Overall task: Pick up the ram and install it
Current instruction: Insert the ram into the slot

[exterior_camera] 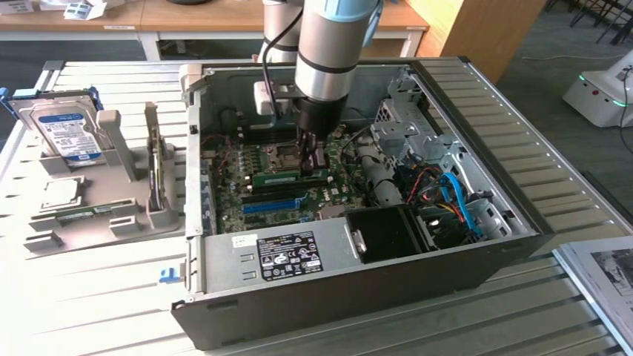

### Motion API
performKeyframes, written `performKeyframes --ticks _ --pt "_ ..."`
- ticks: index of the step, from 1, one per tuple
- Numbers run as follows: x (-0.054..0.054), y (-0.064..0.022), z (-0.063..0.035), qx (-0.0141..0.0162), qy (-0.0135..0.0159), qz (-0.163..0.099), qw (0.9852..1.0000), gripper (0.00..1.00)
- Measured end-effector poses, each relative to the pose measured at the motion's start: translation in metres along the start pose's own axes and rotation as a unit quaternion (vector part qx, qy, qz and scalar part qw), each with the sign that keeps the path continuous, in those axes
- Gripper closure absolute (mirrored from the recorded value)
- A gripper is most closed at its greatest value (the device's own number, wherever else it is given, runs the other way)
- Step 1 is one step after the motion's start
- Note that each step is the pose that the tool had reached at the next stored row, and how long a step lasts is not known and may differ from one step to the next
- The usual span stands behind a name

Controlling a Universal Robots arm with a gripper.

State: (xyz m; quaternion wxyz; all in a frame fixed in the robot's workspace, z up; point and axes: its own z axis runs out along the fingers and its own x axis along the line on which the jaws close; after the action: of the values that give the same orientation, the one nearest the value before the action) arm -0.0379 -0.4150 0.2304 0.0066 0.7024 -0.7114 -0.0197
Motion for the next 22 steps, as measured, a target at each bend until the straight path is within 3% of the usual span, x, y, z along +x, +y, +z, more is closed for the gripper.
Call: performKeyframes --ticks 14,22 --pt "-0.0001 0.0001 -0.004 0.0 0.0 0.0 1.0 0.88" --pt "-0.0001 0.0004 -0.004 0.0024 -0.0001 0.0 1.0 0.88"
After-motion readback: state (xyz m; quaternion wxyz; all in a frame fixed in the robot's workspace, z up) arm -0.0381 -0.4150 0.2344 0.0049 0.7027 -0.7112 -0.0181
